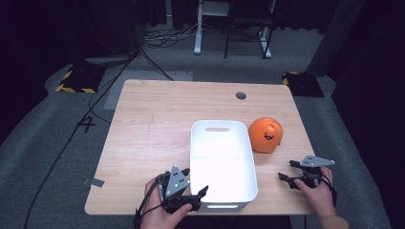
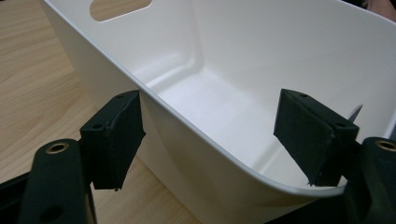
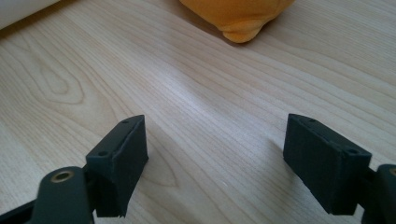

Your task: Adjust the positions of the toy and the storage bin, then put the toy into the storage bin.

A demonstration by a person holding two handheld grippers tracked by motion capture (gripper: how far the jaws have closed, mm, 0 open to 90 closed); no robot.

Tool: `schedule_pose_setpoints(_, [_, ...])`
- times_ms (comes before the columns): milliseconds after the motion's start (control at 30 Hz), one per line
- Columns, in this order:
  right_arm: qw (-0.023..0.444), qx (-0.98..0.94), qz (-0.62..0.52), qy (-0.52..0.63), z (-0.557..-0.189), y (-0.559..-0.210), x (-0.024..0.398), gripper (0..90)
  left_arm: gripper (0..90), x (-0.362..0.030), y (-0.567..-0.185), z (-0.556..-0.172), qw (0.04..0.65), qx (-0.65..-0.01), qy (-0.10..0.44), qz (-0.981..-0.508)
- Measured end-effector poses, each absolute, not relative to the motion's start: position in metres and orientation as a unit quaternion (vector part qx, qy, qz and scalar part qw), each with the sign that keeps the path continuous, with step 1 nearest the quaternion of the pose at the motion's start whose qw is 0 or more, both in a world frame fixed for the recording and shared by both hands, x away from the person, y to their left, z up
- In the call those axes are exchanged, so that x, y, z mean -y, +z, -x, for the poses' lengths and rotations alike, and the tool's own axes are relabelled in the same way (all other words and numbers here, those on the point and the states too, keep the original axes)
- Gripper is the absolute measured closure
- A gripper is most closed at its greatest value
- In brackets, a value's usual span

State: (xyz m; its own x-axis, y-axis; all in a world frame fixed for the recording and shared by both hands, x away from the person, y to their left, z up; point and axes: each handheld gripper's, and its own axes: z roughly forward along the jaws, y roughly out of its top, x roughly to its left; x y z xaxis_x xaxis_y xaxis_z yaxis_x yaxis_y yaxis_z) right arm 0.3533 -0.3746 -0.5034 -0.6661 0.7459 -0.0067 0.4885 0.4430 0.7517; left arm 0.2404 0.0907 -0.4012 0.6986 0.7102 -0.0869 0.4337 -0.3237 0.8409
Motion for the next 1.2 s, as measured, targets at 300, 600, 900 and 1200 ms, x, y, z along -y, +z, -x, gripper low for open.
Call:
schedule_pose_setpoints(300, [0.173, -0.833, -0.369, 0.374, -0.354, -0.503, 0.375, 22.0, 24.8, -0.093, -0.398, -0.237, 0.457, -0.356, 0.147, -0.802])
schedule_pose_setpoints(600, [0.173, -0.834, -0.368, 0.374, -0.354, -0.503, 0.375, 21.9, 22.9, -0.11, -0.379, -0.247, 0.482, -0.352, 0.17, -0.785])
schedule_pose_setpoints(900, [0.173, -0.834, -0.368, 0.374, -0.354, -0.503, 0.375, 22.0, 21.5, -0.143, -0.37, -0.279, 0.493, -0.361, 0.222, -0.76])
schedule_pose_setpoints(1200, [0.172, -0.834, -0.368, 0.373, -0.354, -0.503, 0.375, 22.0, 21.7, -0.173, -0.409, -0.316, 0.445, -0.37, 0.225, -0.784])
